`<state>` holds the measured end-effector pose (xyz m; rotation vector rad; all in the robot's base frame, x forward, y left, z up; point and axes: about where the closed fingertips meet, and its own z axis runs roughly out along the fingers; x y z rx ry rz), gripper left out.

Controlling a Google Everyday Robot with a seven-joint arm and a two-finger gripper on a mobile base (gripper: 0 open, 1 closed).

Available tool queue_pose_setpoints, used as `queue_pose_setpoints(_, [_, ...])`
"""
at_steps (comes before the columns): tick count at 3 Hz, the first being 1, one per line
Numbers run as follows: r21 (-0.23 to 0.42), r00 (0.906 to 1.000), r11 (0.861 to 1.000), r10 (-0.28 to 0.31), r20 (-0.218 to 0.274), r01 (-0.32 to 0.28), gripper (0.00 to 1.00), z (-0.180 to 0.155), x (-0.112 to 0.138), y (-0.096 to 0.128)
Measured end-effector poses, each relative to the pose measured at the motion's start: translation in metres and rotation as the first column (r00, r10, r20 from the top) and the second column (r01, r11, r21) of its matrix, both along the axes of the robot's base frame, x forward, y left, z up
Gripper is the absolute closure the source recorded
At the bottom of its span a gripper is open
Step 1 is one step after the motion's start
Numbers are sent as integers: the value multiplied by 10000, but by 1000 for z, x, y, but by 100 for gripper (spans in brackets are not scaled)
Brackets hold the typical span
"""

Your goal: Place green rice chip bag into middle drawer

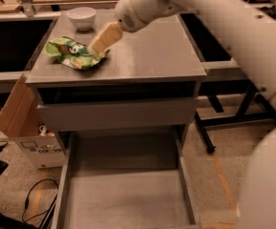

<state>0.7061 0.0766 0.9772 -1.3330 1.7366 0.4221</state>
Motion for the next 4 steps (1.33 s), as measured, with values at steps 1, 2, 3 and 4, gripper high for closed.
queue_pose_setpoints(1, [539,9989,9985,26,-474,0,0,-22,25,55])
queue_pose_setpoints(2, [653,9947,9975,-215,-1003,281,0,-45,45,96])
queue_pose_setpoints(3, [816,9824,9939,-586,-1773,741,2,-74,70,129])
queue_pose_setpoints(4, [859,9738,9920,-718,-2159,922,24,-92,78,142])
